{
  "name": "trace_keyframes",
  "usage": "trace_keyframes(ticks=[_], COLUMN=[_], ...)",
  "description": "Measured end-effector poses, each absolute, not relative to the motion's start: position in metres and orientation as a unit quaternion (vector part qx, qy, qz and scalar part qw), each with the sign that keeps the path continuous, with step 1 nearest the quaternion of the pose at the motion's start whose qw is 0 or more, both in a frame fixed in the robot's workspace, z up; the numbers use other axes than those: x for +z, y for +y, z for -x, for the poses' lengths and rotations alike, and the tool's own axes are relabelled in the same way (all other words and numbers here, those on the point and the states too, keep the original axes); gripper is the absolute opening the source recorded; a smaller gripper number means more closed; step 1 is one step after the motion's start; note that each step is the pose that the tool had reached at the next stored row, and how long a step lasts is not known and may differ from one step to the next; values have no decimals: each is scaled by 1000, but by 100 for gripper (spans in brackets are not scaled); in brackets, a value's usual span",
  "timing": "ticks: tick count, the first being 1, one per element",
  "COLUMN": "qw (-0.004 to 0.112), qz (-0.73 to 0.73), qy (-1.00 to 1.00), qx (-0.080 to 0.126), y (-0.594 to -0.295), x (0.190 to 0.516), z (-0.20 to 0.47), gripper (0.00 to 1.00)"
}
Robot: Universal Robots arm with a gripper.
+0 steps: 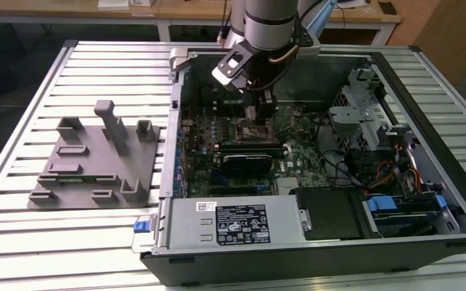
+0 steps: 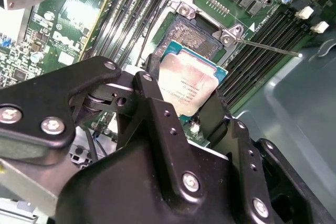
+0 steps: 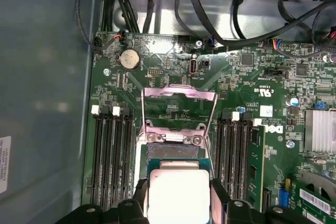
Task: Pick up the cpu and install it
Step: 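Place the cpu into insertion slot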
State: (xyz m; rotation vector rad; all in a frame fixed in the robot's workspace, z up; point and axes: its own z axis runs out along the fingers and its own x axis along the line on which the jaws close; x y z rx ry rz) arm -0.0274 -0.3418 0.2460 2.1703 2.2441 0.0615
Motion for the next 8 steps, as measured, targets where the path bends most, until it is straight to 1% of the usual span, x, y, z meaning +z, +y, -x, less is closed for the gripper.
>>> trace_keyframes(ticks=[8], qw=[10], qz=[-695], qy=[718], qx=[21], y=[-344], x=[240], z=[27], gripper=[54])
